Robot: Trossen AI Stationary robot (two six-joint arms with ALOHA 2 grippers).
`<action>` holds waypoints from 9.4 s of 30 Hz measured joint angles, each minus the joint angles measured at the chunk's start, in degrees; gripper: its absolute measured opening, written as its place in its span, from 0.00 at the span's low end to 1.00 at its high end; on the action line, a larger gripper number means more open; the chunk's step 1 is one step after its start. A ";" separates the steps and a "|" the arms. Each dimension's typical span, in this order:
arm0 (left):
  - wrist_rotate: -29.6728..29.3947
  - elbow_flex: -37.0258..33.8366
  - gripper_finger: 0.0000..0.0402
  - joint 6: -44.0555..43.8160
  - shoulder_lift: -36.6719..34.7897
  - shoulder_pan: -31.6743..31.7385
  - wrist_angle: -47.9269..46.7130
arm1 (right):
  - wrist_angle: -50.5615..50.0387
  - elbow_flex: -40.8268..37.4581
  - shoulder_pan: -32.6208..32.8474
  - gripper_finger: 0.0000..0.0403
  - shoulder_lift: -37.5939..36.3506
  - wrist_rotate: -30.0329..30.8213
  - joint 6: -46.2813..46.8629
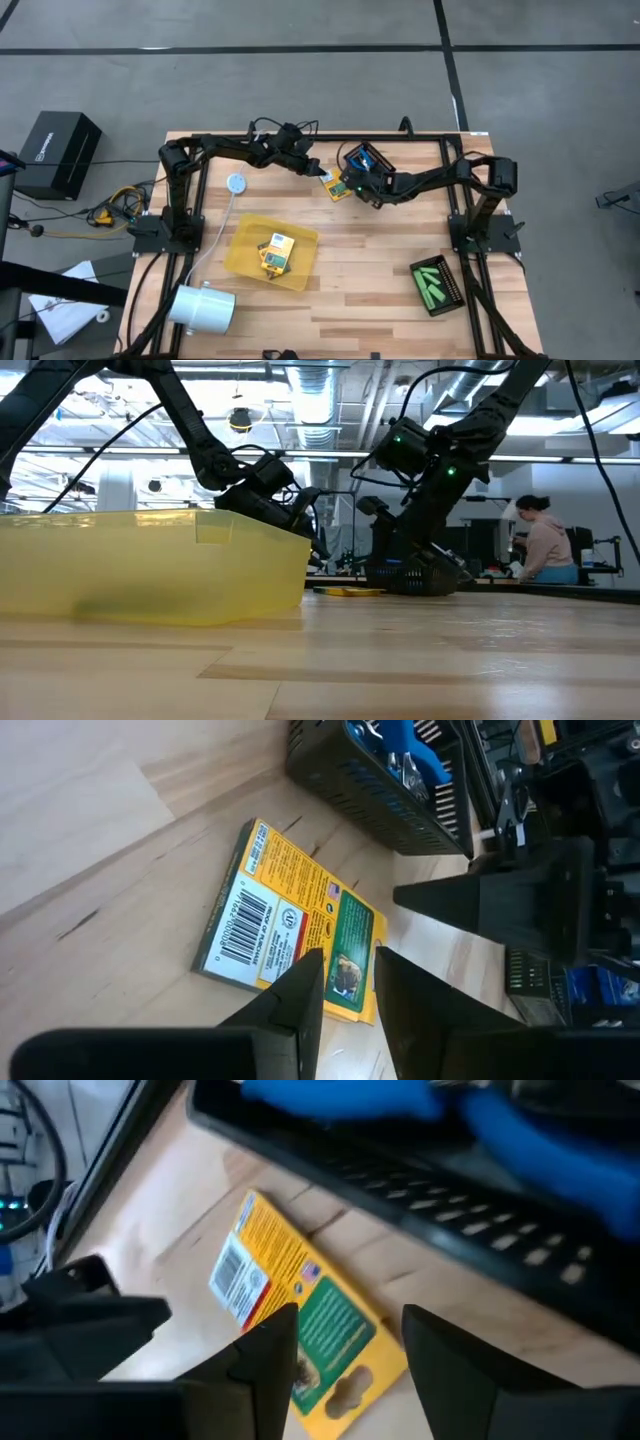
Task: Pick & Place School Supplies
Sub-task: Put the pack of crayon into the yellow bin, then return to Home Position
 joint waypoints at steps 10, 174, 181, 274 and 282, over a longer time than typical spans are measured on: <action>0.34 0.05 0.21 -0.08 0.44 -0.12 0.71 | -1.01 -1.61 3.78 0.44 0.00 -4.25 3.04; 9.56 2.83 0.21 -10.06 0.50 10.44 17.03 | 32.81 41.24 20.00 0.50 21.86 -29.71 -25.04; 9.57 2.82 0.21 -10.06 0.50 10.44 17.01 | 28.81 41.26 19.49 0.52 21.65 -34.40 -23.70; 3.87 4.17 0.08 11.57 -71.17 -0.23 -1.80 | -41.35 41.13 1.48 0.42 -44.27 -40.50 -85.63; -0.02 0.04 0.09 21.12 -77.63 -0.01 -18.17 | -43.10 39.29 6.06 0.43 -58.11 -32.15 -93.08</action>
